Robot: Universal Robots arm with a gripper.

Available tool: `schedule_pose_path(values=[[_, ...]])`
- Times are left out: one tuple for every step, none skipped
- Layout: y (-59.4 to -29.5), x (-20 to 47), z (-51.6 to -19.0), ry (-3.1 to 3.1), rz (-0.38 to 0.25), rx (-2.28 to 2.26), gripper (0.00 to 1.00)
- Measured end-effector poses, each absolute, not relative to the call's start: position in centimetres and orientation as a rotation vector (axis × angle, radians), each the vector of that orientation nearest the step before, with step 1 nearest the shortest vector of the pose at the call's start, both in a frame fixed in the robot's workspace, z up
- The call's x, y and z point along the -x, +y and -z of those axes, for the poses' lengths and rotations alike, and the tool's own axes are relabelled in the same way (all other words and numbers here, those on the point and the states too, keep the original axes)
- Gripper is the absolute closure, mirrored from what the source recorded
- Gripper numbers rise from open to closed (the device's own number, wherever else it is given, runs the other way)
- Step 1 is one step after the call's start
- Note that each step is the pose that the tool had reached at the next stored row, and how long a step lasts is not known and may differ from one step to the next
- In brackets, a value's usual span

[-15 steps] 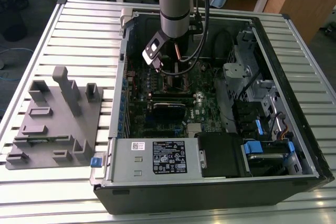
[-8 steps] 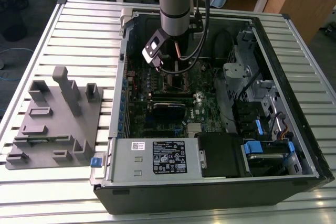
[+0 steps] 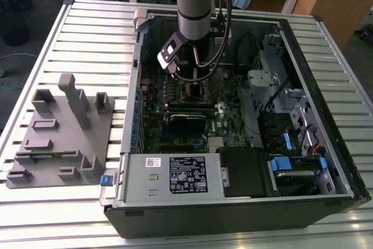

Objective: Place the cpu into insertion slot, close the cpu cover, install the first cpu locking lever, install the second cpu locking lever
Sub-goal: 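Place the cpu into insertion slot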

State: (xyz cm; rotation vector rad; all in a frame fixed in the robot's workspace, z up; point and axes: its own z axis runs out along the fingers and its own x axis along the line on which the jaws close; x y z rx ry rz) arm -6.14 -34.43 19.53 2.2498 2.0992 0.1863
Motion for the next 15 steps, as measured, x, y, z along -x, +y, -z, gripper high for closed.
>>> schedule_pose_path(values=[[-34.43,6.14,-19.53,2.099,-0.186,-2.250,0.46],[-34.42,6.08,-19.51,2.099,-0.187,-2.250,0.46],[-34.43,6.04,-19.51,2.099,-0.187,-2.250,0.46],[-34.43,6.02,-19.51,2.099,-0.186,-2.250,0.46],[-34.43,6.02,-19.51,2.099,-0.186,-2.250,0.46],[-34.42,6.01,-19.51,2.099,-0.186,-2.250,0.46],[-34.42,6.01,-19.50,2.099,-0.186,-2.250,0.46],[-34.42,6.01,-19.49,2.099,-0.186,-2.250,0.46],[-34.42,6.00,-19.46,2.099,-0.187,-2.250,0.46],[-34.42,6.00,-19.42,2.099,-0.187,-2.250,0.46],[-34.42,6.01,-19.39,2.099,-0.187,-2.250,0.46],[-34.43,6.01,-19.37,2.099,-0.186,-2.250,0.46],[-34.43,6.01,-19.34,2.099,-0.186,-2.250,0.46],[-34.43,6.01,-19.31,2.099,-0.186,-2.250,0.46],[-34.43,6.01,-19.29,2.099,-0.186,-2.250,0.46]])
